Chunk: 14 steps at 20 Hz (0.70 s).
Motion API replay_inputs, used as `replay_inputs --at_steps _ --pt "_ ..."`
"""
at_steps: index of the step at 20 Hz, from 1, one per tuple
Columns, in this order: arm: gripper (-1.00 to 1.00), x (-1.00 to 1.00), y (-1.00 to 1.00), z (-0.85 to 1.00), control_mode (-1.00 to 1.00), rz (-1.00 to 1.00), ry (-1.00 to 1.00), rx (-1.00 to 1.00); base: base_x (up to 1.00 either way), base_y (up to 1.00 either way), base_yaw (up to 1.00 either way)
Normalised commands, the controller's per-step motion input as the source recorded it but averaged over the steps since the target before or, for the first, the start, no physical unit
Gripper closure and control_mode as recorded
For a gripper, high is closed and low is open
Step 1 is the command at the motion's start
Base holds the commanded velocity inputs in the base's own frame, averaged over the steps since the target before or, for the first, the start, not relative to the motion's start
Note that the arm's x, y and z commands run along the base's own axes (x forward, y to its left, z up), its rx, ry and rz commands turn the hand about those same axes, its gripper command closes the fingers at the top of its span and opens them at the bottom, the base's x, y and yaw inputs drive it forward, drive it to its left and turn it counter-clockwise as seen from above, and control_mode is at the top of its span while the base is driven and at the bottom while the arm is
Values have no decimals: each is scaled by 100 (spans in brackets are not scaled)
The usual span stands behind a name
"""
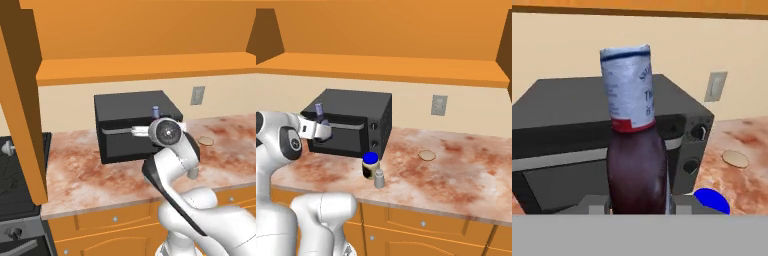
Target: There are various items on the counter. Only move the condiments/shakers into the cabinet.
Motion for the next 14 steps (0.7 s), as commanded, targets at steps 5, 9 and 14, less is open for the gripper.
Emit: replay_inputs --at_steps 5,9,14 --pt "100 -3 1 100 -100 25 23 0 0 0 0" --pt "100 -8 15 100 -100 22 20 0 0 0 0" --pt "100 -2 34 76 -100 19 6 7 0 0 0"
